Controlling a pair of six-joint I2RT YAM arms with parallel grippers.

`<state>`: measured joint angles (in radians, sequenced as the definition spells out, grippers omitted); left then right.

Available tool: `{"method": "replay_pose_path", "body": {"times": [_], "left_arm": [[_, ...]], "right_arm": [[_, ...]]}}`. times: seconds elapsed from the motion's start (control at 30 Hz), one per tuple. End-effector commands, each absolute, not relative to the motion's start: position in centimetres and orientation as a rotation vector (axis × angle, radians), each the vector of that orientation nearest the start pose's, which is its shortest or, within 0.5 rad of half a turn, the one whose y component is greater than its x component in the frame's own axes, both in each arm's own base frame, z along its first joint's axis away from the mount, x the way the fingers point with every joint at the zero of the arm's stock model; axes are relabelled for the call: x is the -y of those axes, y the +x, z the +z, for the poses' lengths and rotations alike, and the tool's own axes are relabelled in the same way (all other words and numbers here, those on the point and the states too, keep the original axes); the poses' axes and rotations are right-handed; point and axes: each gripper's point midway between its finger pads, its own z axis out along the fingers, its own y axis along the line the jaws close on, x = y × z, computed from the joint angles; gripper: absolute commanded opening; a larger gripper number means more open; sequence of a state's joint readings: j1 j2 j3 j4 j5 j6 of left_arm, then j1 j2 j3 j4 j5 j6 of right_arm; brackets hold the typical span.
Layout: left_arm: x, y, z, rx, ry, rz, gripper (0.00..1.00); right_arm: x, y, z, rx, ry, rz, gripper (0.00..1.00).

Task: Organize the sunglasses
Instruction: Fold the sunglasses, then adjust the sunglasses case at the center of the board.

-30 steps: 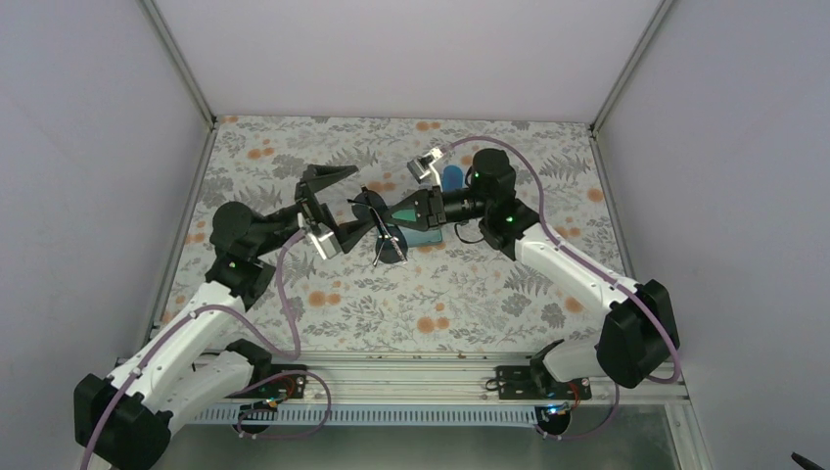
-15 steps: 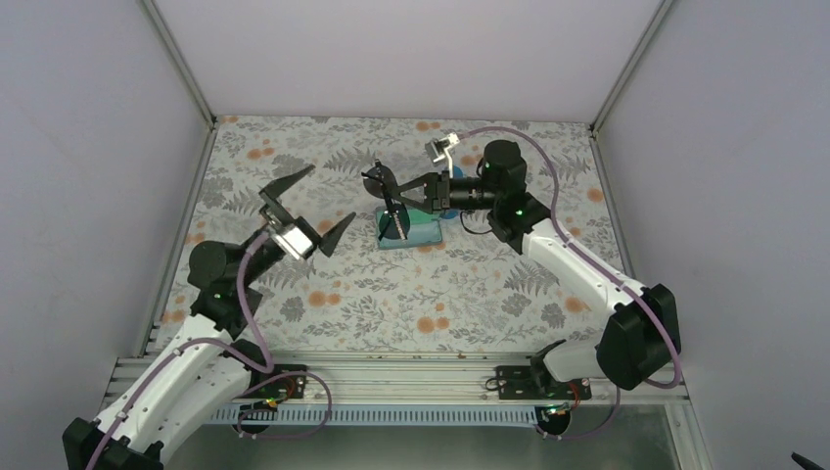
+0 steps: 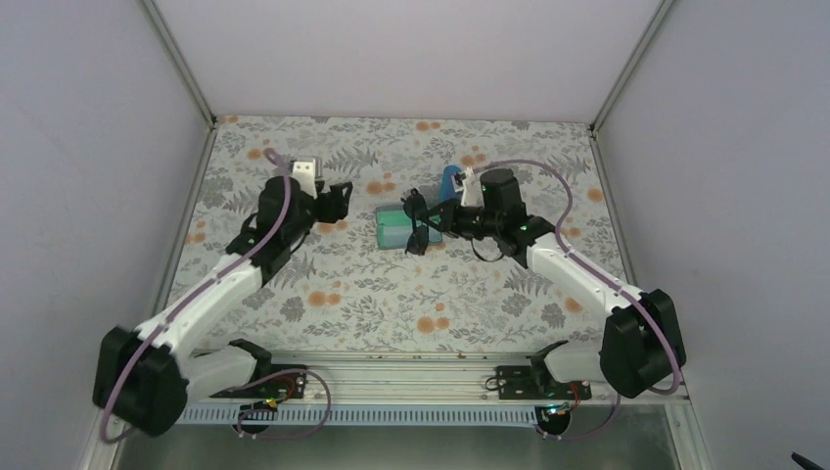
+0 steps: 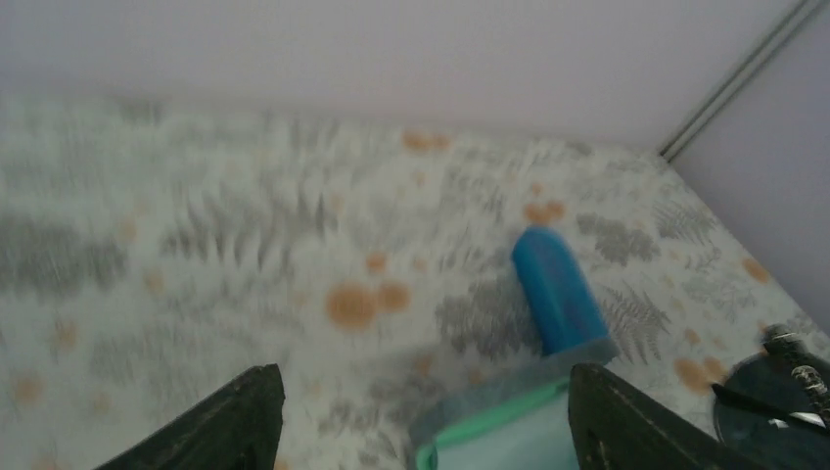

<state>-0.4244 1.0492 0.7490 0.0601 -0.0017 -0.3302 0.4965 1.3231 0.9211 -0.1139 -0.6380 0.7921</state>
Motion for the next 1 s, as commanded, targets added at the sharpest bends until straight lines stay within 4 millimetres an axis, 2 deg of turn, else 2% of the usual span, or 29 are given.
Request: {"method": "replay_pose_path", "body": {"times": [0.0,0.07,0.13,0.23,0.3,0.33,0.47,0.6,0.8,0.97], "left_arm": [[15.9,35.2,17.9,-2.169,-0.116,-0.685,0.63],[16.3,35.9,15.1,-2.242,-0.149,-0.737,0.48],[16.4,36.9,12.8,-2.295,-0.183,-0.758,0.37],[16.8,38.6,10.2,-2.355,-0.202,-0.755,0.23],[17.7,40.0,9.1,-2.385,-0.194,-0.788,0.13],[18.3,40.3,7.8,-2.419,-0.186,-0.811,0.11],[19.7,41.4,5.5,-2.466,-0.176,-0.88,0.07],[20.5,41.5,4.1,-2.492,-0.168,-0.928,0.08],[22.7,40.3,2.4,-2.545,-0.089,-1.068,0.09],[24.2,38.7,0.7,-2.606,-0.017,-1.11,0.11]], "right_arm": [[-24.3,30.0,19.0,-2.363,0.001,1.157,0.04],[-23.6,30.0,18.0,-2.38,0.021,1.122,0.04],[-23.2,29.9,17.4,-2.391,0.033,1.101,0.04],[-22.8,30.0,16.9,-2.396,0.045,1.078,0.04],[-22.5,30.1,16.8,-2.396,0.053,1.063,0.04],[-22.4,30.1,16.8,-2.394,0.056,1.055,0.04],[-21.7,30.3,16.7,-2.391,0.079,1.019,0.04],[-21.1,30.4,16.7,-2.392,0.103,0.984,0.04],[-21.0,30.3,16.2,-2.404,0.115,0.979,0.04],[-20.6,30.4,15.5,-2.429,0.158,0.947,0.04]]}}
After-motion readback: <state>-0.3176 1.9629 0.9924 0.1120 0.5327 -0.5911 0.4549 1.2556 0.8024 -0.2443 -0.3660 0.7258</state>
